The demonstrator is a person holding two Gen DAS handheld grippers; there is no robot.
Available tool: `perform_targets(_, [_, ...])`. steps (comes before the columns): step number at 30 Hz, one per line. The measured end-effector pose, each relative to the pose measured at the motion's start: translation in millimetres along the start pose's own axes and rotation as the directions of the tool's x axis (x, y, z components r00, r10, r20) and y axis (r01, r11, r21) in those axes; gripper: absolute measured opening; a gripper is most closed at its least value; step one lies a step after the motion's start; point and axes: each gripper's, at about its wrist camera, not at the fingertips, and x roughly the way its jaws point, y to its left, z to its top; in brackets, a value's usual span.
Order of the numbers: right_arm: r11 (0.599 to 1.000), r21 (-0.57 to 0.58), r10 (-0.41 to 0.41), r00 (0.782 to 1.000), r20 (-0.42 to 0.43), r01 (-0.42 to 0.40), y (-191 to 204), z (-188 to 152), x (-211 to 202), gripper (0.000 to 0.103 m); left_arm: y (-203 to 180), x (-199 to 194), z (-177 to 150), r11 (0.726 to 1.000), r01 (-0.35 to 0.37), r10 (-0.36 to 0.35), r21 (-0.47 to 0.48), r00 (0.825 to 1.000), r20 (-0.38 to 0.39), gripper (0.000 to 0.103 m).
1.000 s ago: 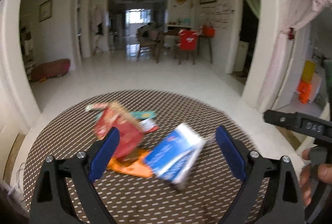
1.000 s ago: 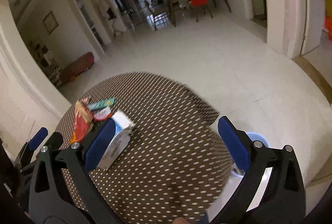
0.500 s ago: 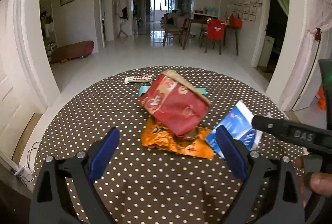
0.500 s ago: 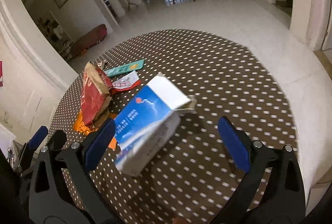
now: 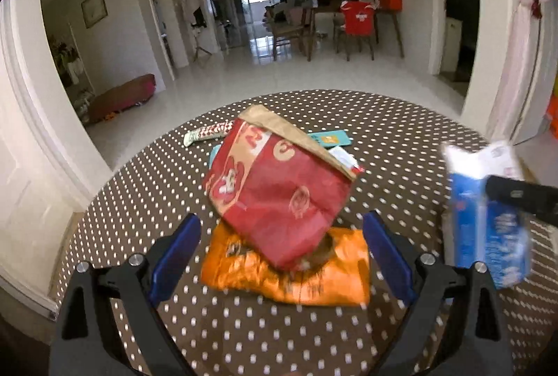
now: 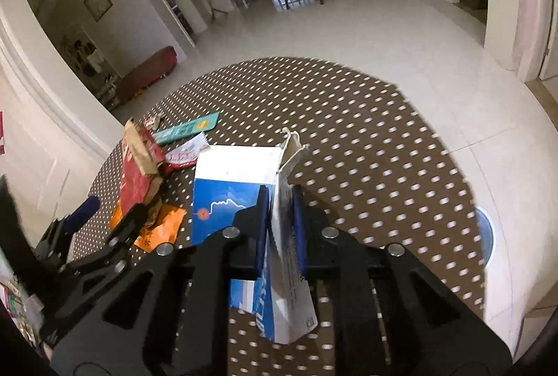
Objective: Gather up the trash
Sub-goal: 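Grasp the blue-white box with the right gripper while the left grasps the red snack bag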
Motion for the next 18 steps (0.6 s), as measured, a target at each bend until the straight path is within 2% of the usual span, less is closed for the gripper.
perform_targets(3, [1.000, 0.011, 0.006, 1.000, 0.012, -0.006, -8.3, 4.6, -6.0, 0.014, -4.4, 15.1, 11.5, 0.998, -0.066, 0.066, 0.023, 0.998, -0.015, 0.092])
perform_targets(5, [1.000, 0.019, 0.015, 1.000, 0.020, -0.016, -11.8, 6.0, -9.2, 0.014, -4.1, 23.4, 19.4, 0.999, -0.052, 0.053, 0.009, 0.998, -0.032, 0.091])
perform_targets(6, [0.999, 0.024, 0.024, 0.999, 0.023, -0.024, -13.5, 6.6, -10.9, 0.014, -3.9, 24.8, 21.1, 0.999, -0.039, 0.039, 0.005, 0.998, -0.040, 0.074])
perform_targets(7, [0.999, 0.032, 0.033, 0.999, 0.025, -0.034, -16.1, 6.4, -14.3, 0.014, -4.9, 30.8, 22.7, 1.000, -0.024, 0.024, 0.001, 0.998, -0.066, 0.063])
perform_targets(8, [0.999, 0.035, 0.038, 0.999, 0.029, -0.039, -16.6, 6.4, -16.3, 0.014, -3.6, 32.8, 21.1, 0.999, -0.035, 0.036, 0.005, 0.998, -0.060, 0.060])
perform_targets(10, [0.999, 0.031, 0.042, 0.998, 0.037, -0.043, -17.8, 5.6, -21.2, 0.014, -3.5, 30.4, 22.5, 1.000, -0.009, 0.009, -0.001, 0.999, -0.048, 0.040])
perform_targets(15, [0.998, 0.026, 0.049, 0.998, 0.046, -0.050, -22.5, 2.5, -33.9, 0.014, 6.3, 13.0, 21.1, 0.998, 0.044, -0.044, -0.049, 0.999, 0.004, 0.017])
perform_targets(18, [0.998, 0.026, 0.050, 0.997, 0.051, -0.052, -23.2, 0.1, -39.5, 0.014, 13.4, -0.2, 14.1, 0.995, 0.063, -0.060, -0.079, 0.998, 0.036, 0.011])
